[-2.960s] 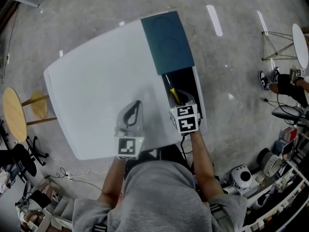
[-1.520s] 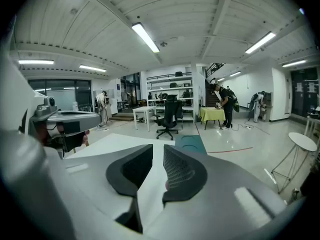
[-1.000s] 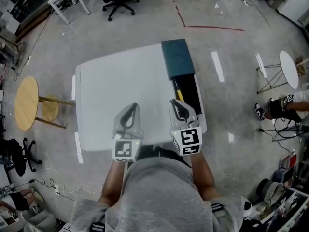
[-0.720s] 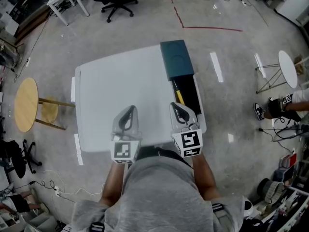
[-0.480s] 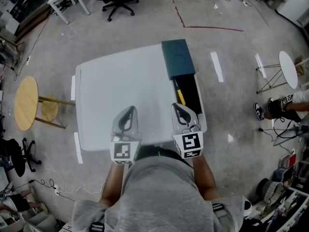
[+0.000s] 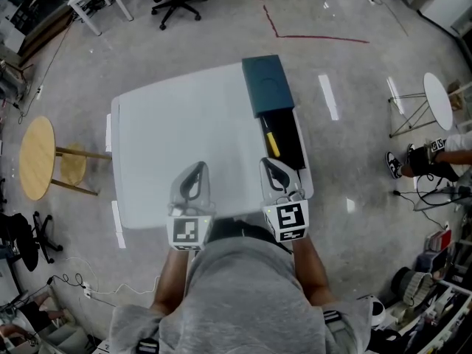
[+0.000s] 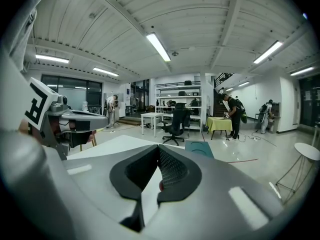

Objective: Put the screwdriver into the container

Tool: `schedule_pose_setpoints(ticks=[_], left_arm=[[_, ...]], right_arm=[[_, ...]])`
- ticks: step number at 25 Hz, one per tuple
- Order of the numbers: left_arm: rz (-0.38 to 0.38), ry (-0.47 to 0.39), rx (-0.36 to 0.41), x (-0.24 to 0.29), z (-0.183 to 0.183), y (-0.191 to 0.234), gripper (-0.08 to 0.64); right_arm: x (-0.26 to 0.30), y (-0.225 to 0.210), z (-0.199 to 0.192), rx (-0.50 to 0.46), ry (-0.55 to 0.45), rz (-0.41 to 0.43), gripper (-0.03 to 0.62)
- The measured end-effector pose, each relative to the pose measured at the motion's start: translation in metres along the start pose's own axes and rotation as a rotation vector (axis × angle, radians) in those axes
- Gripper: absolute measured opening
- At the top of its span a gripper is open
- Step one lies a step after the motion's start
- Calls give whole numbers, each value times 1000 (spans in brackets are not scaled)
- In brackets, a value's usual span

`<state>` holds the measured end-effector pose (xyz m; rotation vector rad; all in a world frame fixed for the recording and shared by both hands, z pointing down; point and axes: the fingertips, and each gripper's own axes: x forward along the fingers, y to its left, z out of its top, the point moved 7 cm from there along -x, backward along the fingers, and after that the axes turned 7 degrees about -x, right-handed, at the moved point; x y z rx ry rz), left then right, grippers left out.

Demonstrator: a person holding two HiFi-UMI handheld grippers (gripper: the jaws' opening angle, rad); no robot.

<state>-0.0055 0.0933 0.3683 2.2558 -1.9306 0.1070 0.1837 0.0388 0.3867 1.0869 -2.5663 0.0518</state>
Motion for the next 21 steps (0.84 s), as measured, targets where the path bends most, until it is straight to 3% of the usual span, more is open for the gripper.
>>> schedule_pose_setpoints(ticks=[21], left_arm=[[-15, -2, 13, -2, 5, -12, 12]], right_arm=[[-16, -6, 0, 13, -28, -29, 3]])
